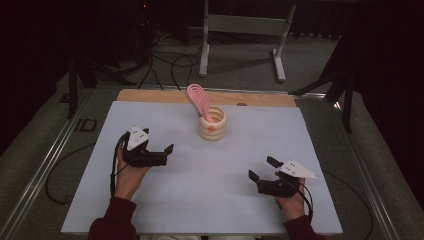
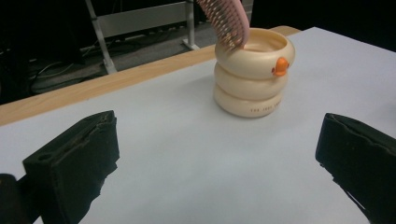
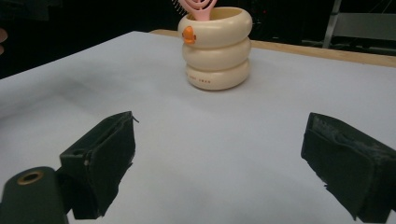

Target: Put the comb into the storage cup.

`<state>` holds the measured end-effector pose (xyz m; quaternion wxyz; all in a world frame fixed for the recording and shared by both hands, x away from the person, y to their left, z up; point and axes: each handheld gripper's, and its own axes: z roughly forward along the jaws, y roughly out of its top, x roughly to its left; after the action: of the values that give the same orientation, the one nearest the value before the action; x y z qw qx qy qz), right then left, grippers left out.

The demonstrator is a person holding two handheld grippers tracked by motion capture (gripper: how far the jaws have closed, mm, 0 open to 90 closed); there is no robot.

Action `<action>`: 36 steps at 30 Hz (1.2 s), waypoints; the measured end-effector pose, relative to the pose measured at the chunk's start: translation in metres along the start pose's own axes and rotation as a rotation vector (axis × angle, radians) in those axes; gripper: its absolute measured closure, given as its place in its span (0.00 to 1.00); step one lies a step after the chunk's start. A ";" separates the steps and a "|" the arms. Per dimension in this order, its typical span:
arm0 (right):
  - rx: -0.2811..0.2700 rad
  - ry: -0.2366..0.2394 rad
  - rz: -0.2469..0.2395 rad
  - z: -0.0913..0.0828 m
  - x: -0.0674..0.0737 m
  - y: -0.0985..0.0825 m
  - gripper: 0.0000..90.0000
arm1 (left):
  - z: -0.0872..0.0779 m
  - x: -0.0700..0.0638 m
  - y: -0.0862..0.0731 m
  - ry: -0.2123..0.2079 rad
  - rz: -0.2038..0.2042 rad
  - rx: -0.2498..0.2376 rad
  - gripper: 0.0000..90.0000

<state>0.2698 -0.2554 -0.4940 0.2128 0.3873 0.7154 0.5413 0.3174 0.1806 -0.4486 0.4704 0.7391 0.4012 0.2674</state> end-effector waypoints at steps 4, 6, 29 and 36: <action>0.004 -0.001 -0.002 0.000 0.002 0.000 0.11 | -0.011 0.000 -0.013 0.008 -0.006 -0.005 0.00; 0.003 0.000 -0.002 0.000 0.002 0.001 0.11 | -0.016 0.001 -0.018 0.014 -0.015 -0.011 0.00; -0.021 -0.004 -0.020 -0.009 0.003 0.004 0.11 | -0.066 0.015 -0.064 0.090 -0.045 -0.075 0.00; -0.041 0.002 -0.022 -0.019 0.001 0.005 0.11 | -0.074 0.018 -0.067 0.106 -0.040 -0.083 0.00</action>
<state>0.2568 -0.2653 -0.4833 0.2260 0.3746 0.7086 0.5536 0.2466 0.2469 -0.4781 0.4841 0.6954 0.4290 0.3132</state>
